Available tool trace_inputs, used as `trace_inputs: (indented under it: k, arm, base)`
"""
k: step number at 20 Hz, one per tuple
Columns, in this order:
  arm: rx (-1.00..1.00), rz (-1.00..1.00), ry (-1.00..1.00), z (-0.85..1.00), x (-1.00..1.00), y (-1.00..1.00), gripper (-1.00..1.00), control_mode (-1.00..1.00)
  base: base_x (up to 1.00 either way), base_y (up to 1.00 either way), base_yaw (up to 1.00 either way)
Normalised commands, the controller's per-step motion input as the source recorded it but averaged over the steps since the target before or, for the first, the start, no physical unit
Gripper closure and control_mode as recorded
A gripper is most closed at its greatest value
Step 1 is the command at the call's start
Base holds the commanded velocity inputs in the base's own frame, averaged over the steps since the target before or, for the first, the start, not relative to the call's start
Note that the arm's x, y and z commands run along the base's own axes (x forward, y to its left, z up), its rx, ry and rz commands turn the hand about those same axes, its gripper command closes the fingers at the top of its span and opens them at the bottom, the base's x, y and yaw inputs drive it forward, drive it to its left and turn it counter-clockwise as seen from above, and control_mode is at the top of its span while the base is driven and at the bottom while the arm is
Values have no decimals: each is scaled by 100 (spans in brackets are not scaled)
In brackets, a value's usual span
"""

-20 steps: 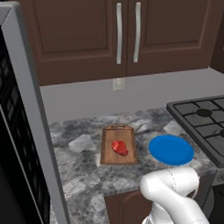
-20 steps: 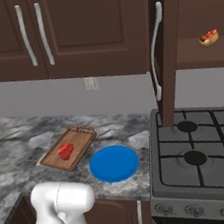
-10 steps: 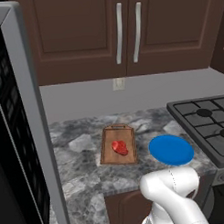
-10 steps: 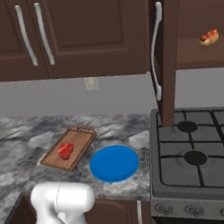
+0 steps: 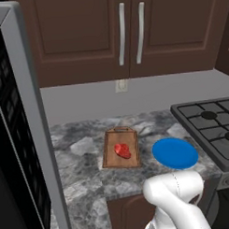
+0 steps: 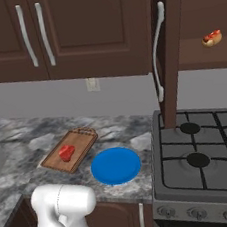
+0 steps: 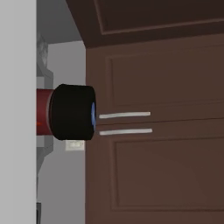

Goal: Pick the steak from the plate and place it on the cutting board. Then pick the condiment bottle from the cabinet and place it next to the cutting board.

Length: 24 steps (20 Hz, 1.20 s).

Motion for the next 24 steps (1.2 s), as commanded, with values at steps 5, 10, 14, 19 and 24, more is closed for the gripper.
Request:
trace_inputs:
  k: [5, 10, 14, 19, 24]
  arm:
    - [0, 2, 0, -10, 23, -1, 100, -100]
    - [0, 3, 0, -18, 25, -8, 100, -100]
    - [0, 4, 0, -25, 16, -10, 100, -100]
    - [0, 5, -3, -29, 15, -12, 100, -100]
    - [0, 5, -6, -30, 11, -13, 100, -100]
  base:
    - [0, 0, 0]
    - [0, 0, 0]
    - [0, 0, 0]
    - [0, 0, 0]
    - [0, 0, 0]
